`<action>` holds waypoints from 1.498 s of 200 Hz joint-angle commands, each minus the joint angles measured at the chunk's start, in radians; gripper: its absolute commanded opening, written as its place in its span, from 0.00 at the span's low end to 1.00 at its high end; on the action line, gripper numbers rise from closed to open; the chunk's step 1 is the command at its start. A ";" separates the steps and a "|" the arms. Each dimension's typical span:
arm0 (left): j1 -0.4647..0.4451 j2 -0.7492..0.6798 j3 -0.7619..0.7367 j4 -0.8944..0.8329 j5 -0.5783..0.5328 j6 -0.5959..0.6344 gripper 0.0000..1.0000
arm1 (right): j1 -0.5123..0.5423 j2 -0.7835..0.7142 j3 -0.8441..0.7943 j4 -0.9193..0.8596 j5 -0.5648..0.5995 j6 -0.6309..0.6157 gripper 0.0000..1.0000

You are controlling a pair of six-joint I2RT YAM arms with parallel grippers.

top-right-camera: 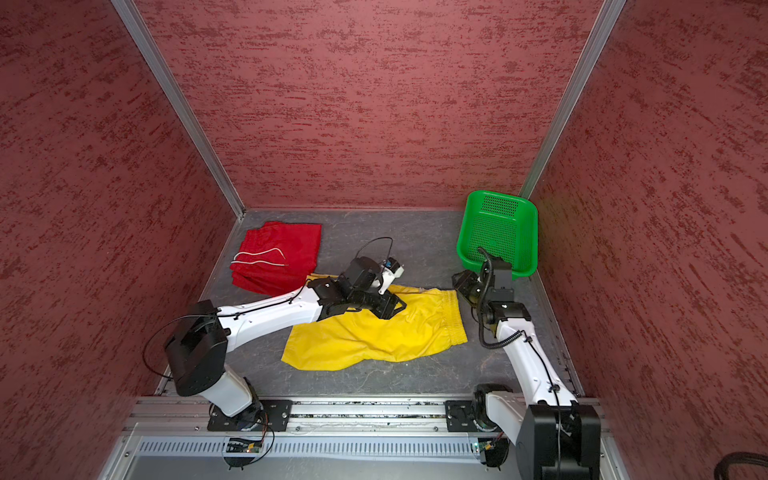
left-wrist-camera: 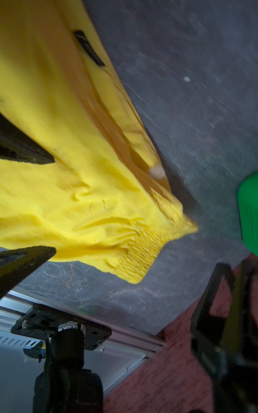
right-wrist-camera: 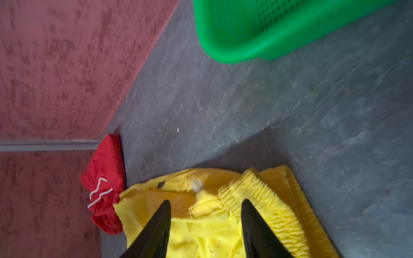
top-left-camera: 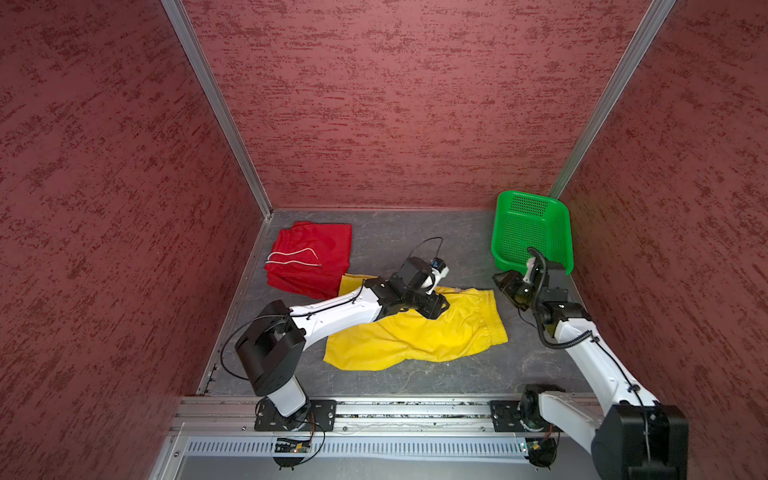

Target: Fold and stack the shorts

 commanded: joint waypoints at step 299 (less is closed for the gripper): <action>-0.153 0.405 0.030 0.540 0.061 0.243 0.05 | -0.332 0.170 -0.229 0.051 -0.463 0.033 0.88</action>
